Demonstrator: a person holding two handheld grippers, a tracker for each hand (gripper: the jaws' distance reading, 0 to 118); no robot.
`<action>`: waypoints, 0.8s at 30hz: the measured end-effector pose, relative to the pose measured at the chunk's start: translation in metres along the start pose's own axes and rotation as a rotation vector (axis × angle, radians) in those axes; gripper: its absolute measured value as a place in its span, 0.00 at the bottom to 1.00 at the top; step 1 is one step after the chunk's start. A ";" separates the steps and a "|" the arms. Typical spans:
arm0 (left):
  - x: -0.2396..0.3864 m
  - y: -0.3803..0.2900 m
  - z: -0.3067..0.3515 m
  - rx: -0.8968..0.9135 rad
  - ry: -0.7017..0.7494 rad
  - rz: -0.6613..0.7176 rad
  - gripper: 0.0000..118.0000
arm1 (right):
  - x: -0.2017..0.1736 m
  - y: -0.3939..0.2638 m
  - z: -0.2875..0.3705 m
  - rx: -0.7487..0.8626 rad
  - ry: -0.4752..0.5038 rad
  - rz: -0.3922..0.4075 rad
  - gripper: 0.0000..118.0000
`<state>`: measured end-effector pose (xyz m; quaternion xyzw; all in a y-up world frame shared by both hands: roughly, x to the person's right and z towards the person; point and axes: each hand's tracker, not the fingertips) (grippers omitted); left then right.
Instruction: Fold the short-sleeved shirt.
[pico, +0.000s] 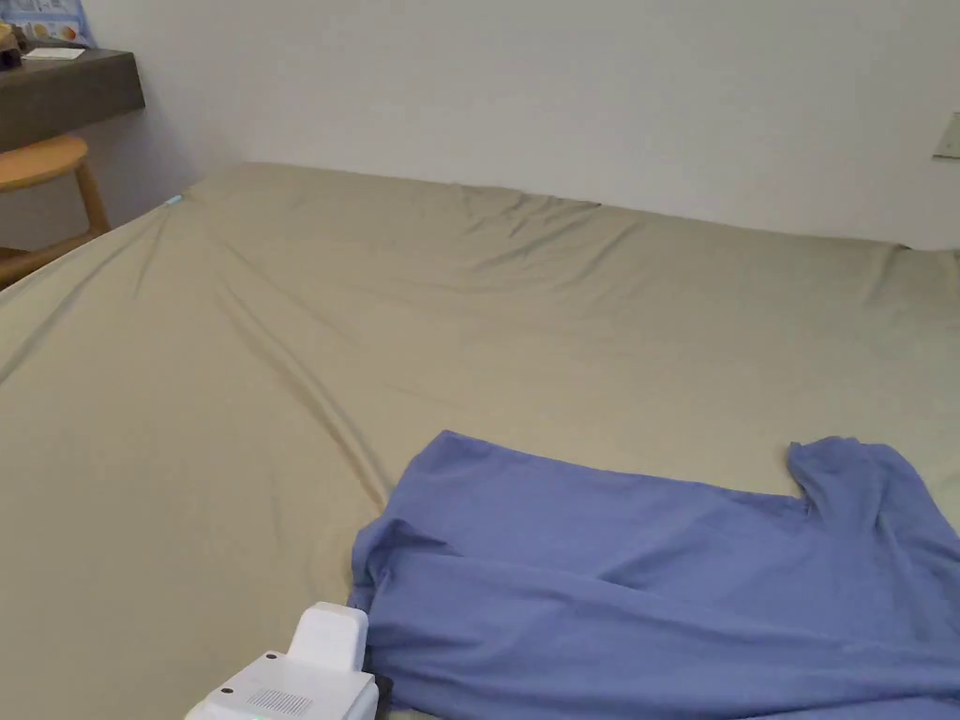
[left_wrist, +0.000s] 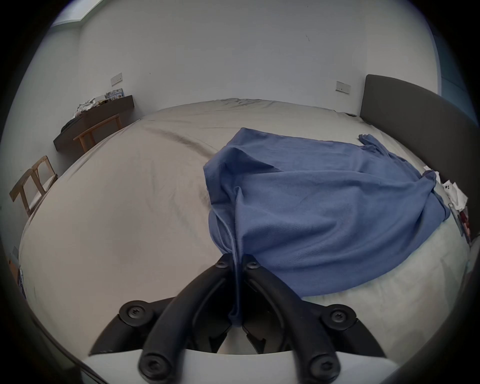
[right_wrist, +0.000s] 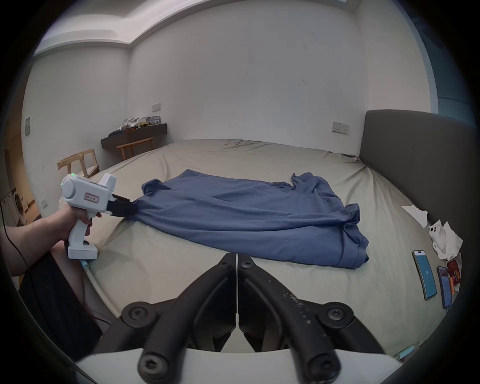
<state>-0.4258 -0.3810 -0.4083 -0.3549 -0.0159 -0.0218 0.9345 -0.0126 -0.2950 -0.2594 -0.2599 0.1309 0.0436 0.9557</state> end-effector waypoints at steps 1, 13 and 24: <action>-0.001 0.000 0.003 0.002 -0.008 0.010 0.03 | 0.005 0.001 0.000 0.000 -0.005 -0.007 0.02; 0.020 0.000 0.053 0.156 -0.084 0.017 0.03 | 0.167 0.005 -0.077 -0.224 -0.202 -0.136 0.60; 0.016 0.008 0.049 0.097 -0.069 0.106 0.03 | 0.204 -0.015 -0.139 -0.259 -0.125 -0.205 0.12</action>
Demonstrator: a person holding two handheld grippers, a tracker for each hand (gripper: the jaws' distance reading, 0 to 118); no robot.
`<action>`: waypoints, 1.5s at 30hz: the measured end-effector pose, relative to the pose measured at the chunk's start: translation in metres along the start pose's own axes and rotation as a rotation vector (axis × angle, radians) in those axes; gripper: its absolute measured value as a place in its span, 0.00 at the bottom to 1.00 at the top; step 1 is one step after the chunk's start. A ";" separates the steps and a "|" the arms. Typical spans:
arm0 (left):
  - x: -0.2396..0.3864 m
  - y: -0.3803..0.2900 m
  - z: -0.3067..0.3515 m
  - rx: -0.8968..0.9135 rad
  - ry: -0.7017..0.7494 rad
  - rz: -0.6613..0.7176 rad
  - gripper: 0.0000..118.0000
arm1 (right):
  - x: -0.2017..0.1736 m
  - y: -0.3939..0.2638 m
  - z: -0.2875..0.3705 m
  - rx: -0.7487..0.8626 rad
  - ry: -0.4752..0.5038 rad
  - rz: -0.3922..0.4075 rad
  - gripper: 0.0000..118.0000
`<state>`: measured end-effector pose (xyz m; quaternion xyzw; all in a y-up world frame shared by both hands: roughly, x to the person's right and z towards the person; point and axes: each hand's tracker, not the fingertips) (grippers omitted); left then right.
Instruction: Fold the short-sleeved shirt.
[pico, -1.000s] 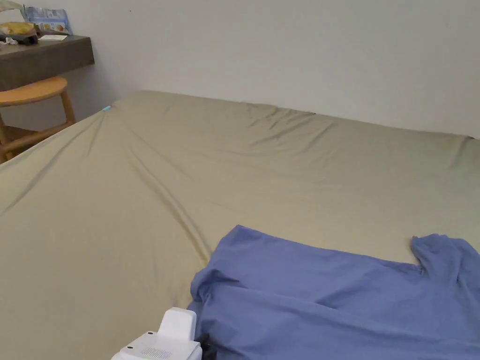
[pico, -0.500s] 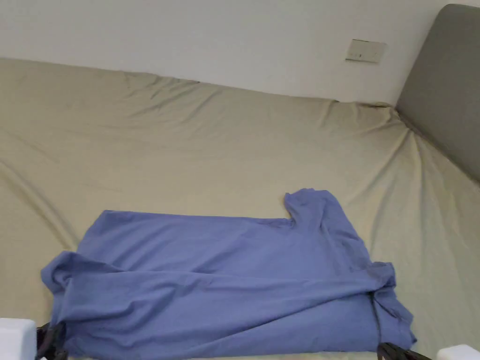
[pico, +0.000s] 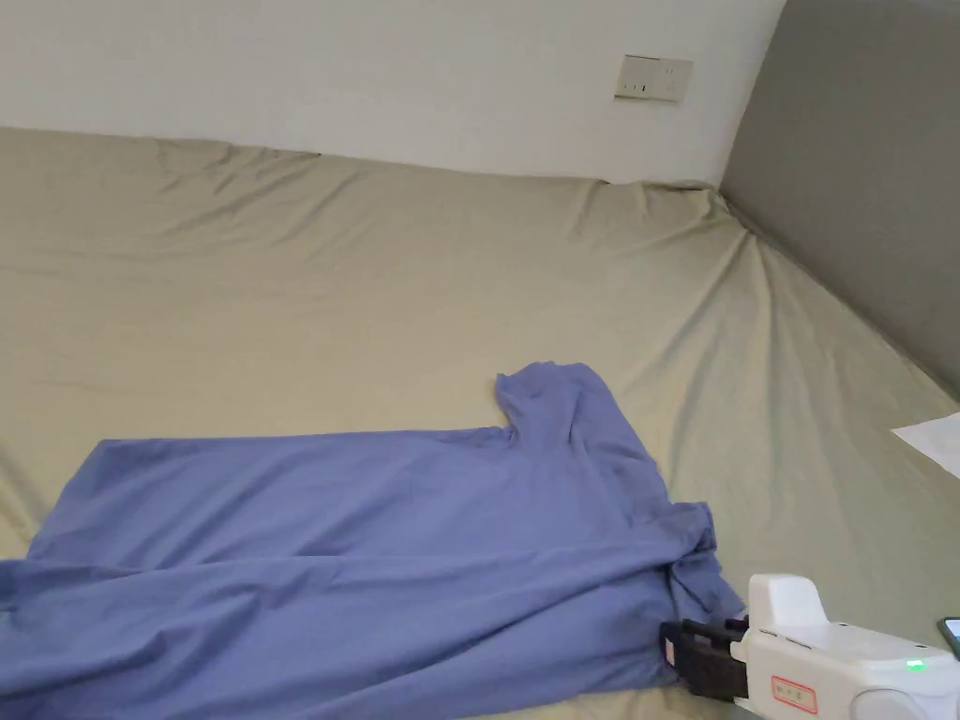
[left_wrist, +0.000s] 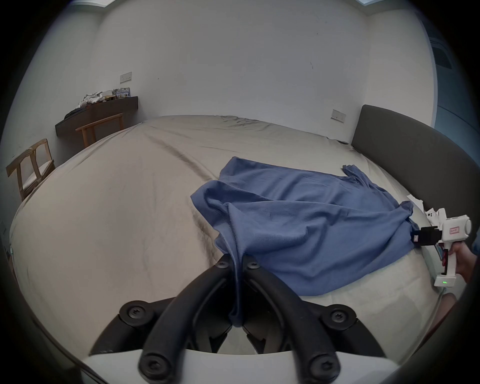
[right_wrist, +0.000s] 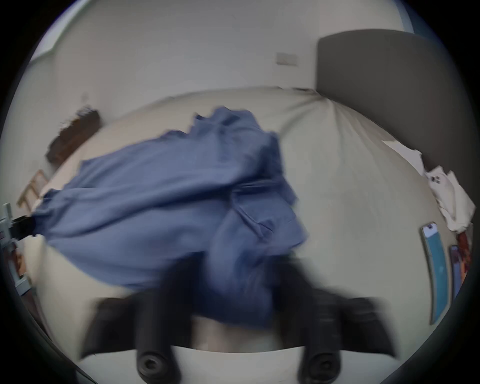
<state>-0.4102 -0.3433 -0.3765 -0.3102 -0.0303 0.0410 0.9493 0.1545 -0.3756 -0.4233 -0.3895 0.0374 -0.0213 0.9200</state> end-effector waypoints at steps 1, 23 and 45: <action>0.002 0.002 0.001 -0.003 -0.004 -0.002 0.03 | -0.002 -0.001 0.003 0.028 0.055 -0.023 0.12; -0.001 -0.036 0.124 -0.147 -0.029 0.028 0.03 | 0.002 -0.042 0.168 -0.115 0.044 0.202 0.12; 0.051 0.000 0.215 0.321 0.007 -0.038 0.19 | -0.087 -0.076 0.287 0.519 -0.019 0.110 0.33</action>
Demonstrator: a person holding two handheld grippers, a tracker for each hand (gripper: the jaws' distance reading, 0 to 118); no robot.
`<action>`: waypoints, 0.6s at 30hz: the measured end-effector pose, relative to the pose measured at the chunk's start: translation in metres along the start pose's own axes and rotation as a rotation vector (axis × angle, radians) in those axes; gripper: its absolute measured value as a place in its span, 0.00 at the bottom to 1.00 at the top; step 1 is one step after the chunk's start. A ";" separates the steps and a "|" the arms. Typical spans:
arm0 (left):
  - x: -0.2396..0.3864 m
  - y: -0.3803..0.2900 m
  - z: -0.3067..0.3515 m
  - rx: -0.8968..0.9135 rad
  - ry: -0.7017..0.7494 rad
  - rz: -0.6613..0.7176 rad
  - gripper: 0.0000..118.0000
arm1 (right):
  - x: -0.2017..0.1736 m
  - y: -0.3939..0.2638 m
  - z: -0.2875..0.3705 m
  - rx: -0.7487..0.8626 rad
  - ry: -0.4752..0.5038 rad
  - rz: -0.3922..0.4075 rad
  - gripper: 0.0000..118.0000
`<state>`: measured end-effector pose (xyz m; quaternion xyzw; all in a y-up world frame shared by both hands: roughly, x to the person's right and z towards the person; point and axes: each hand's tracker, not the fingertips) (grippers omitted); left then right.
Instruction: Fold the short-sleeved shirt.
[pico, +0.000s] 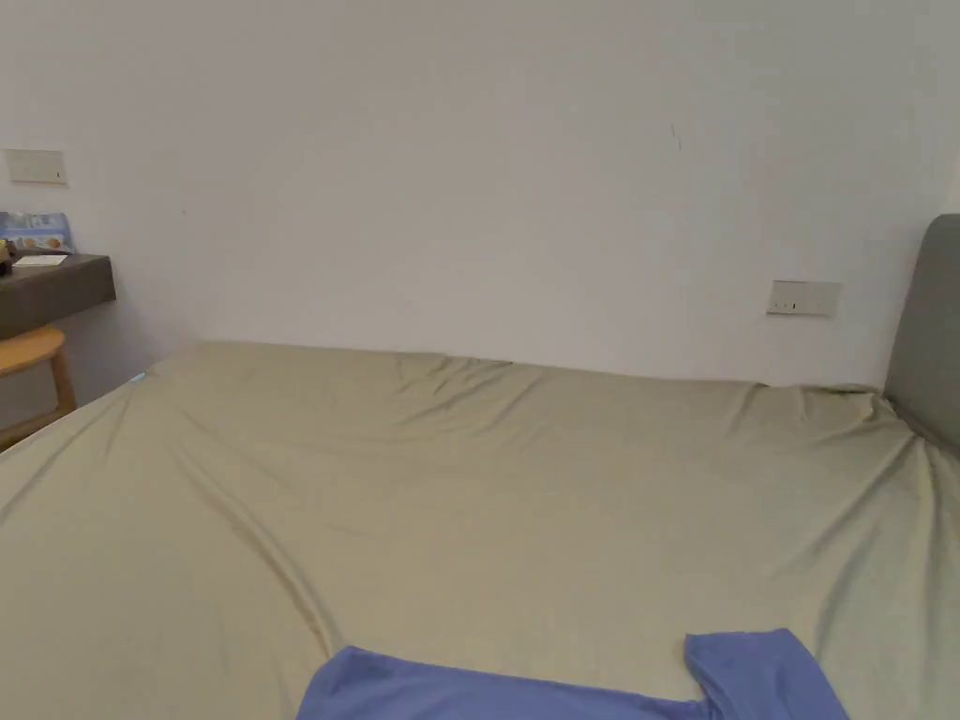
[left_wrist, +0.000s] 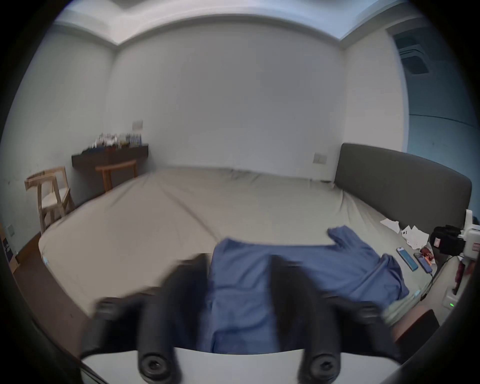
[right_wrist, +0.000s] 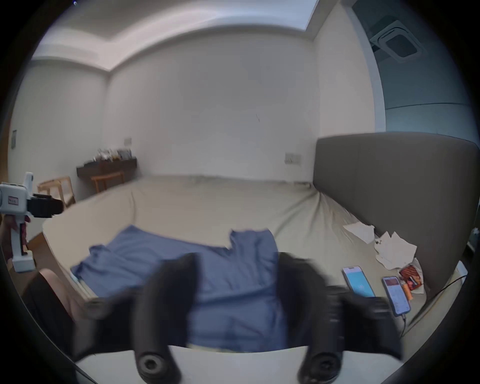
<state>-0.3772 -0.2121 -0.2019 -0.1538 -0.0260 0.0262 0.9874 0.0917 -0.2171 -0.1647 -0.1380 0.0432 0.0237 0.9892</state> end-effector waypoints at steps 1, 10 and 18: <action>0.006 0.005 -0.002 0.012 0.008 -0.015 0.00 | -0.010 0.002 0.001 0.022 -0.011 0.002 0.08; 0.021 0.024 -0.091 0.057 -0.035 -0.059 0.00 | -0.045 0.021 -0.049 0.043 0.067 0.051 0.01; -0.037 -0.005 -0.263 -0.298 -0.040 -0.009 0.02 | -0.052 0.012 -0.090 -0.042 0.087 0.036 0.01</action>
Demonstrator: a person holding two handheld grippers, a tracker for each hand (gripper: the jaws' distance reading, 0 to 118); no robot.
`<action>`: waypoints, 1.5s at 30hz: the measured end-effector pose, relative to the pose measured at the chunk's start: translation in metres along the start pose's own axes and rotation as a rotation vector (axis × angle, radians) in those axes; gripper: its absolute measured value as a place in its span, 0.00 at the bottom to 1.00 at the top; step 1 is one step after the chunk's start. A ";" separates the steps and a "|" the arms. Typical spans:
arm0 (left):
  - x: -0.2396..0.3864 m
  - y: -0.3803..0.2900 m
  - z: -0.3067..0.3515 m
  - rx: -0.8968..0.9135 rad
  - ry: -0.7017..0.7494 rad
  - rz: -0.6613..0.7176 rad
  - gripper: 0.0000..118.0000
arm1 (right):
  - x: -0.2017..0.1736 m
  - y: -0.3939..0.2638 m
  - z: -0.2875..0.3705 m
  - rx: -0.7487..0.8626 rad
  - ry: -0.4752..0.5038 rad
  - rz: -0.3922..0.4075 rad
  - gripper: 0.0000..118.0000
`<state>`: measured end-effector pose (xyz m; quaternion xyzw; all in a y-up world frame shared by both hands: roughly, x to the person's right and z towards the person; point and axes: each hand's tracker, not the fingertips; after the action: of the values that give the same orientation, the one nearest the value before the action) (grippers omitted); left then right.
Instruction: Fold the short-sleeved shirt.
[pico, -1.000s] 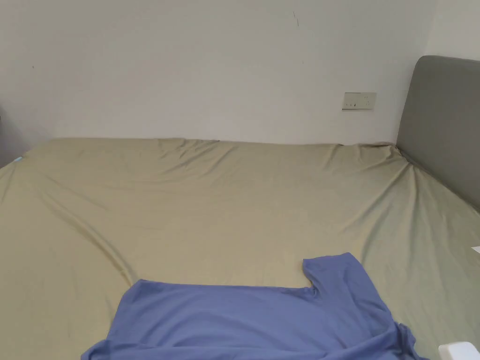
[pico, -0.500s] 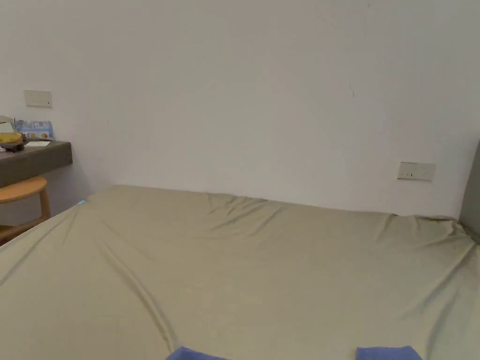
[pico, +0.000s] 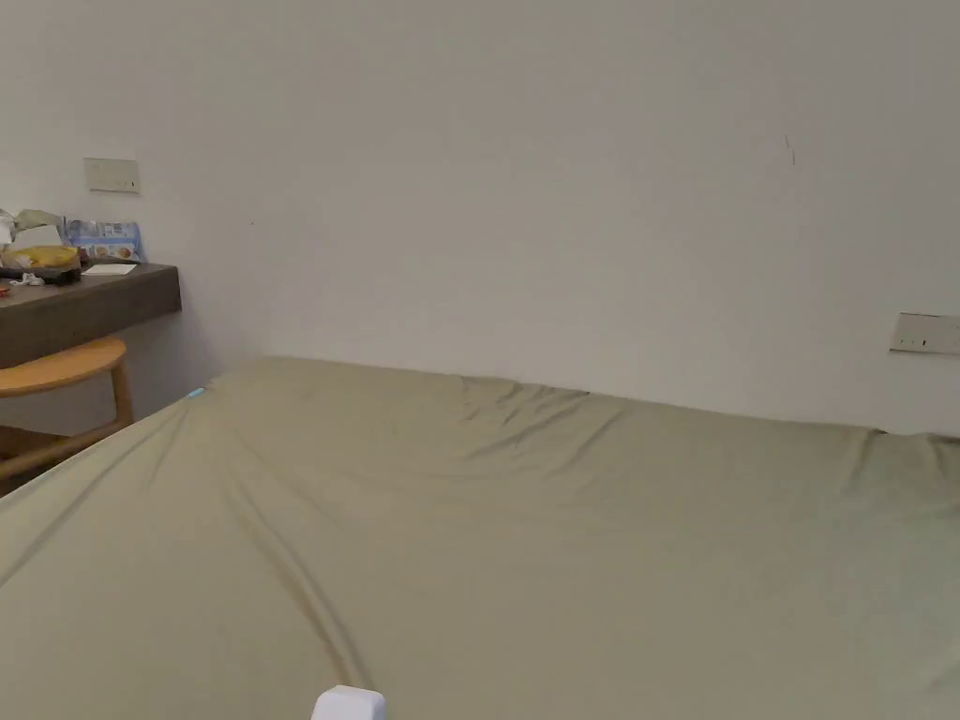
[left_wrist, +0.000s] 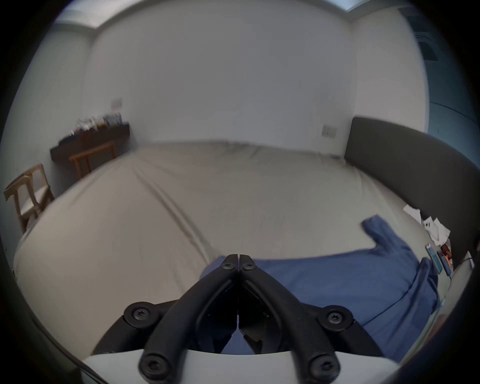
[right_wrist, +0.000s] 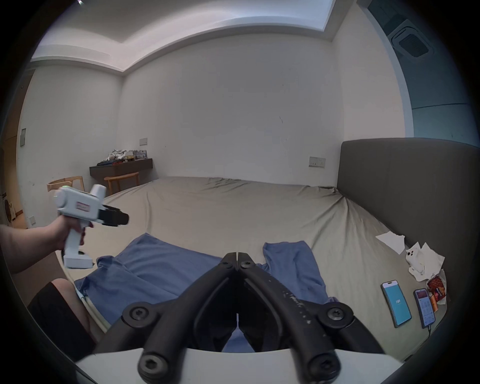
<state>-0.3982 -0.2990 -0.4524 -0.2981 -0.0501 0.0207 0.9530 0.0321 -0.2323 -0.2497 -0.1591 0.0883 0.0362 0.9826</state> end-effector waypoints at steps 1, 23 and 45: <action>-0.006 0.001 -0.016 -0.042 -0.049 -0.009 0.02 | 0.000 -0.001 -0.003 -0.016 0.004 -0.005 0.01; 0.007 -0.034 -0.040 -0.006 -0.022 -0.028 0.00 | 0.018 -0.030 -0.053 -0.161 0.061 -0.034 0.02; 0.009 -0.025 -0.010 0.032 -0.019 -0.003 0.00 | 0.197 -0.063 -0.277 -0.610 -0.046 -0.105 0.35</action>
<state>-0.3879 -0.3241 -0.4453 -0.2826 -0.0594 0.0231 0.9571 0.1866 -0.3713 -0.5254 -0.4502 0.0426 0.0140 0.8918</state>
